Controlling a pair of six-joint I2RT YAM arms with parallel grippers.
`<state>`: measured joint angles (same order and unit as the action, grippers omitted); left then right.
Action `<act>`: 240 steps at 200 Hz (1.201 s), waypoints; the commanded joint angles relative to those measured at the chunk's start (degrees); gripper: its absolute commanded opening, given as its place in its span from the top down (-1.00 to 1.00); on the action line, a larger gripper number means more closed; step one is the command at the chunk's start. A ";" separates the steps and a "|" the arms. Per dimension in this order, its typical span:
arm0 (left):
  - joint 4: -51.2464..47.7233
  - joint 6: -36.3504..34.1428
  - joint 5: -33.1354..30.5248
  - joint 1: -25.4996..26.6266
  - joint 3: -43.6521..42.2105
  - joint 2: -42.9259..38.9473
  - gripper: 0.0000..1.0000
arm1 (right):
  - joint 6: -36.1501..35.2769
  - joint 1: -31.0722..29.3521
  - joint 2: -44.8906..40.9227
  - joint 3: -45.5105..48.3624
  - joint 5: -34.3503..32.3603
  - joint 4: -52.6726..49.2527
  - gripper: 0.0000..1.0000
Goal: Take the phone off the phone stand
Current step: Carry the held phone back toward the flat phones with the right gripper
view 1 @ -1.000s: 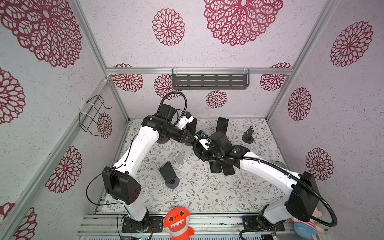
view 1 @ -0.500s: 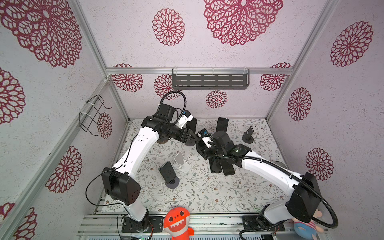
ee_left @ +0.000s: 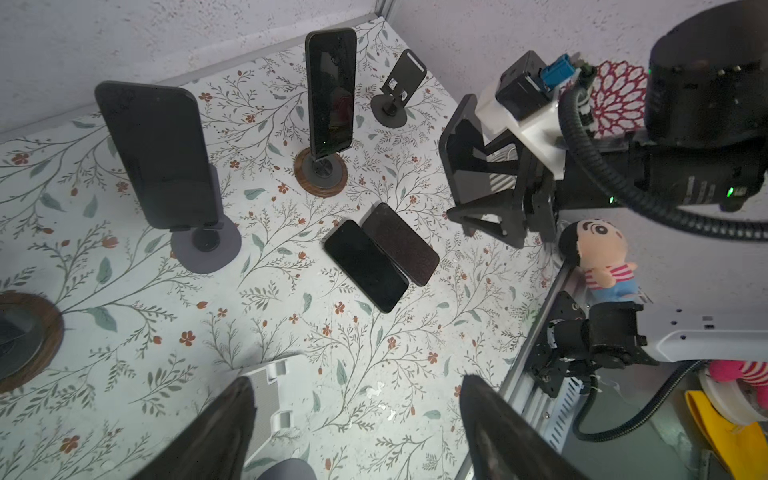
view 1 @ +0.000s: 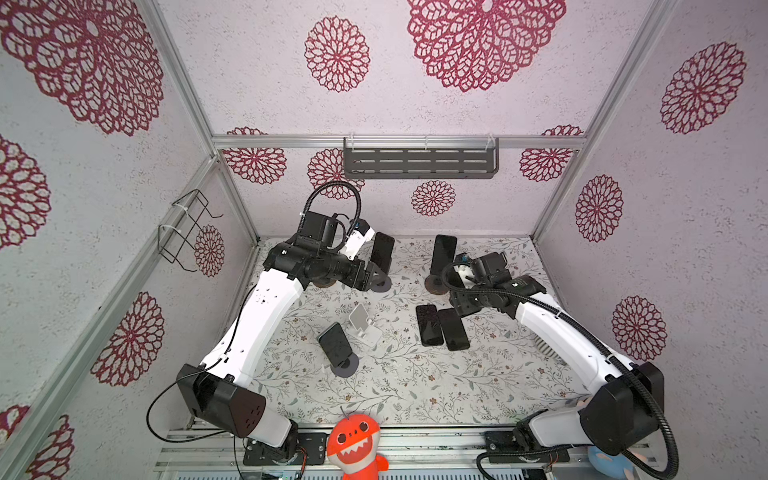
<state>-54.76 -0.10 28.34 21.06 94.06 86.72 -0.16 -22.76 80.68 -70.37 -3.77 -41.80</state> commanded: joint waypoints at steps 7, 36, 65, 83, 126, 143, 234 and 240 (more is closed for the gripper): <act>3.23 -2.85 -2.77 -0.39 -4.87 -2.12 -0.64 | 0.19 4.88 2.65 -2.69 2.36 -8.60 0.69; 5.82 -2.21 -3.73 -1.50 -9.27 -4.21 -0.64 | -0.84 8.45 6.65 -1.94 2.12 -8.72 0.68; 9.45 -0.12 -5.53 -2.17 -12.51 -5.09 -0.64 | -2.44 10.73 10.51 -1.68 3.51 -6.03 0.69; 10.76 1.66 -6.10 -2.42 -12.58 -4.21 -0.64 | -2.87 11.25 13.19 -1.99 3.36 -4.99 0.69; 11.16 3.56 -8.01 -3.31 -12.41 -2.75 -0.64 | -4.69 12.07 18.59 -2.50 4.85 -2.16 0.68; 12.19 4.39 -7.18 -3.84 -12.82 -3.23 -0.65 | -5.62 12.69 21.10 -3.39 5.18 -2.64 0.67; 12.80 4.93 -5.91 -4.71 -13.11 -2.60 -0.70 | -7.28 14.68 25.83 -3.41 8.33 -4.88 0.37; 12.78 4.86 -5.93 -4.75 -13.11 -2.56 -0.69 | -7.30 14.68 25.89 -3.24 8.67 -4.74 0.35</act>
<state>-43.51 4.56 21.71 16.82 81.43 83.72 -6.44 -8.38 106.69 -72.25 3.07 -44.95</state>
